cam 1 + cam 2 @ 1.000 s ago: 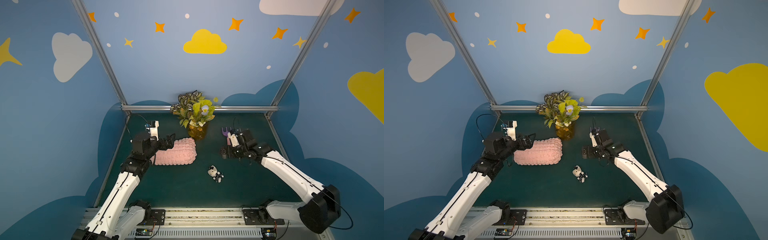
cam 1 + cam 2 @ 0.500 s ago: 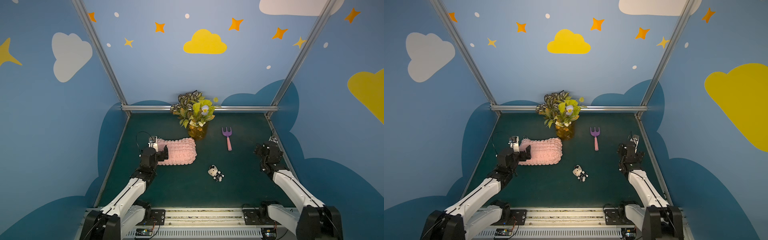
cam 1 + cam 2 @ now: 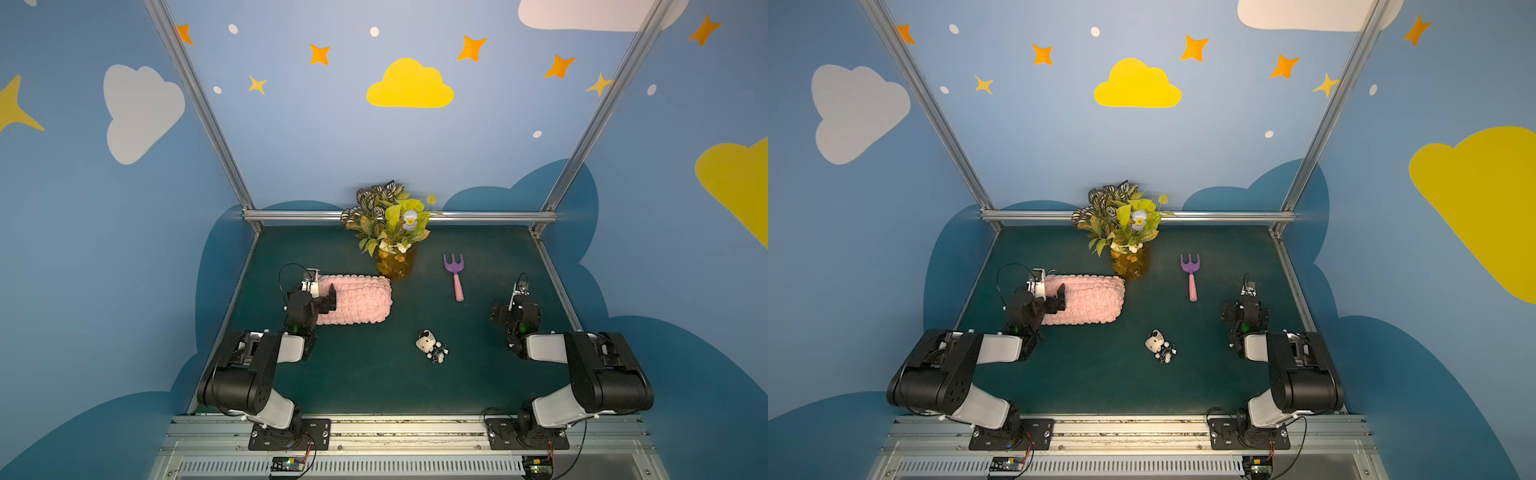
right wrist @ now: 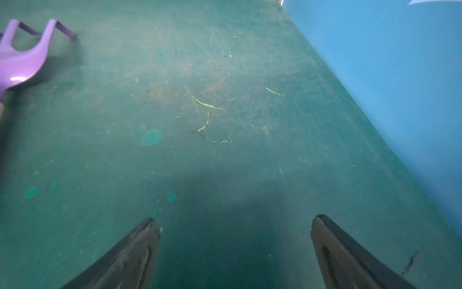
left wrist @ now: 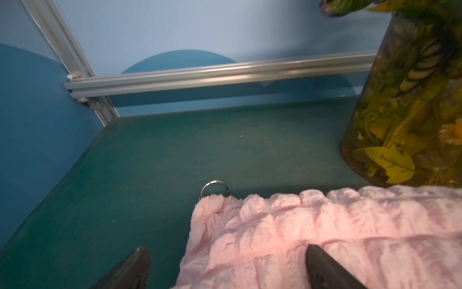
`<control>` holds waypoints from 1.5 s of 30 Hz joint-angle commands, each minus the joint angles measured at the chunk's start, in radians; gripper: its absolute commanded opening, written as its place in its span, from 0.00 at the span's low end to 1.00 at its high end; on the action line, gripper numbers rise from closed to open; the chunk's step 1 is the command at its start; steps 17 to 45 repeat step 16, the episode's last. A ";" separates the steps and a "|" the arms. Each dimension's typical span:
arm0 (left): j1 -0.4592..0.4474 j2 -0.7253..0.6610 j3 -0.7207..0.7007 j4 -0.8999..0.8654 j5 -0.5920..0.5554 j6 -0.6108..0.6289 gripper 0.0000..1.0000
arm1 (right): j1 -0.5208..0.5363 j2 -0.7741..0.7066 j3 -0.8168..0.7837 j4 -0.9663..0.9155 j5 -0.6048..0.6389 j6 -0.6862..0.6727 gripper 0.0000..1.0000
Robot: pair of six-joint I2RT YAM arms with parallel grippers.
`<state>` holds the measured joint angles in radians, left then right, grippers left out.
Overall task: Remove the decoration from the bag
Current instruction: Reset both arms
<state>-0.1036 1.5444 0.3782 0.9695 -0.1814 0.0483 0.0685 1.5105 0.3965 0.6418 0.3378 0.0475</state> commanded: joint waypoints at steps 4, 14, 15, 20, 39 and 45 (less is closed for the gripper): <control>0.001 0.012 0.003 -0.085 0.056 0.032 1.00 | 0.001 -0.039 0.037 0.052 -0.025 -0.005 0.98; 0.001 0.030 -0.015 -0.022 0.057 0.039 1.00 | 0.000 -0.039 0.043 0.013 -0.028 -0.007 0.98; 0.001 0.029 -0.016 -0.022 0.057 0.039 1.00 | 0.001 -0.040 0.043 0.013 -0.028 -0.008 0.98; 0.001 0.028 -0.017 -0.019 0.057 0.039 1.00 | 0.000 -0.041 0.043 0.013 -0.029 -0.009 0.98; 0.001 0.028 -0.017 -0.019 0.057 0.039 1.00 | 0.000 -0.041 0.043 0.013 -0.029 -0.009 0.98; 0.001 0.028 -0.017 -0.019 0.057 0.039 1.00 | 0.000 -0.041 0.043 0.013 -0.029 -0.009 0.98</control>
